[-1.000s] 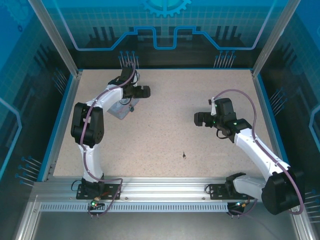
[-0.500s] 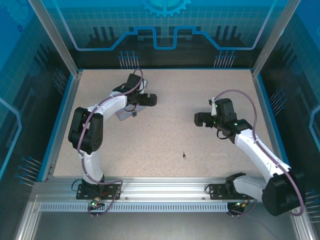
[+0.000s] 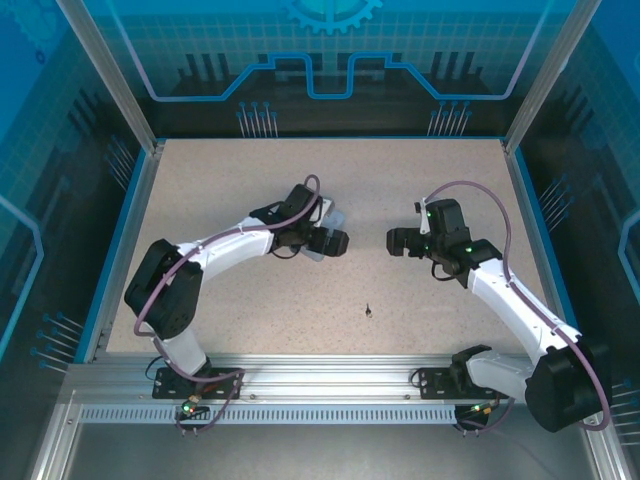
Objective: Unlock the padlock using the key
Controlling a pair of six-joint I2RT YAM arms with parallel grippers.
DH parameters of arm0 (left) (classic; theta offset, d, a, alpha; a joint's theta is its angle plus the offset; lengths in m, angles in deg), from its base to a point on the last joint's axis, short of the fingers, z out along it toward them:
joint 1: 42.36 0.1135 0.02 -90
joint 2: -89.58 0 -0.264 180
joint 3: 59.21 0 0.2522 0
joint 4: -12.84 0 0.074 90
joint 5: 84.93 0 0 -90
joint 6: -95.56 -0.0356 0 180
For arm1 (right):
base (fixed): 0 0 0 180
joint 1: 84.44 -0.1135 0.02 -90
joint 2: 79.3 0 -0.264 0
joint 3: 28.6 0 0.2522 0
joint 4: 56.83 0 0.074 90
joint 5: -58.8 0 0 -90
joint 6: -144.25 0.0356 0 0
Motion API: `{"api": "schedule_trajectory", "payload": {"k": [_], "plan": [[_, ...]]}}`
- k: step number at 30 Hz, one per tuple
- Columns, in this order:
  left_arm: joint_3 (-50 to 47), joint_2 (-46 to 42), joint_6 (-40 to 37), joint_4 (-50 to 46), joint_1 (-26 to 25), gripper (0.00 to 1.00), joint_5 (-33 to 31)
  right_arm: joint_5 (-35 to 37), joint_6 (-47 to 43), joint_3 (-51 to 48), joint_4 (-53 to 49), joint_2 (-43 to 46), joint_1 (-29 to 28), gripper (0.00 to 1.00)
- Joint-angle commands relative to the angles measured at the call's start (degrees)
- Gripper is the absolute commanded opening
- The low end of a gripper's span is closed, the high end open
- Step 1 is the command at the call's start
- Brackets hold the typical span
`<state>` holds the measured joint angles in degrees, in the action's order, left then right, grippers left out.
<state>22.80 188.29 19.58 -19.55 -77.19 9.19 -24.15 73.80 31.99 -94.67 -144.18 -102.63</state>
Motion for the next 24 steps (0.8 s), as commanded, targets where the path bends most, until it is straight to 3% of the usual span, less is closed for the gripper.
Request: {"api": "schedule_trajectory", "payload": {"k": [1, 10, 17, 24], "plan": [[-2.07, -0.89, 4.19, -1.46, -1.9, 0.99, 2.47, 0.67, 0.84, -0.34, -1.41, -0.3, -0.96, 1.0], [0.09, 0.43, 6.3, 0.27, -6.2, 0.99, 4.34, 1.17, 1.54, -0.38, -6.4, -0.27, -1.62, 0.99], [4.9, 3.44, 6.31, 2.08, -6.66, 0.99, 6.42, -3.23, 5.41, -2.86, -11.28, 1.81, -3.45, 0.85], [7.55, -2.01, 4.95, 1.84, -4.88, 0.99, 6.92, -7.88, 14.25, -6.98, -10.73, 0.64, -11.26, 0.7]]}}
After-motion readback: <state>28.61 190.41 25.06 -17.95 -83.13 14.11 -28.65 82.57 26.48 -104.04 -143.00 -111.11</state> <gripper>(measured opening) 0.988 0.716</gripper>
